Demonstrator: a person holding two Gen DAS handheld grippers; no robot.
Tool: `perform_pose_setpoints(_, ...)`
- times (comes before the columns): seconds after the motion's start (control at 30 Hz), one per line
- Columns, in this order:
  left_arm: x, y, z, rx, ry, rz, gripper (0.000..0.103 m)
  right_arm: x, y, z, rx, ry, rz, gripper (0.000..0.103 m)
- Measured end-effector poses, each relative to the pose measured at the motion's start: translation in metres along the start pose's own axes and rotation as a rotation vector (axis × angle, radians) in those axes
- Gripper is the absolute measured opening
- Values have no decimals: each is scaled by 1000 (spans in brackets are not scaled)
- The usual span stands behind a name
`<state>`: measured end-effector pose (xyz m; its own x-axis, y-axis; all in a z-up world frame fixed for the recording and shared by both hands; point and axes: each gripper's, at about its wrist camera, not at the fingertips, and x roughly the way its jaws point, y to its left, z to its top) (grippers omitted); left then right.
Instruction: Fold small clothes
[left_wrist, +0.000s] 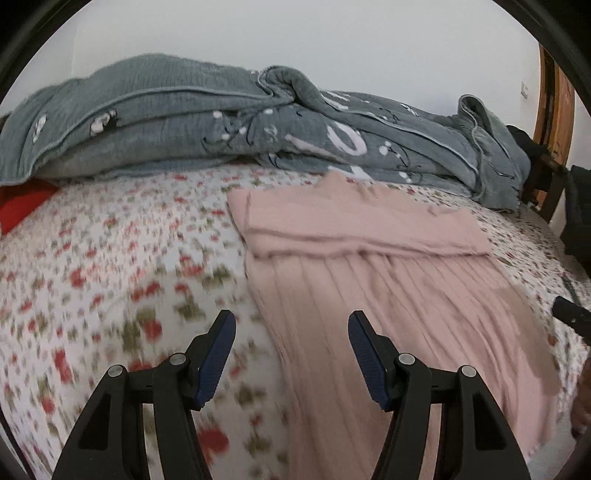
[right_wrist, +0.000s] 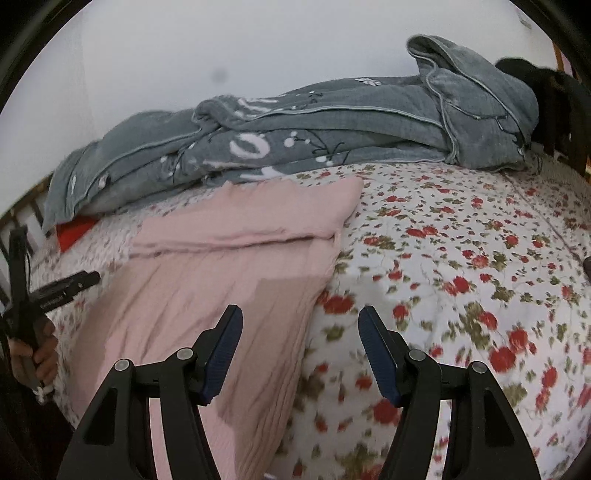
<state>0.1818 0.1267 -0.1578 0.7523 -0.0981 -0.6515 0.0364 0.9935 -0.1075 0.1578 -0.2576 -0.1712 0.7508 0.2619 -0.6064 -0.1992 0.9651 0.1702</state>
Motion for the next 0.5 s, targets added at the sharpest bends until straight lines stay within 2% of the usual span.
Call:
perform_pose_setpoints(0.23, -32, 0, -43, -34, 38, -36, 61, -21, 15, -36, -22, 32, 21, 65)
perform_pose_setpoints(0.5, -47, -7, -92, -36, 103, -55, 61, -30, 19, -84, 0, 101, 76, 65)
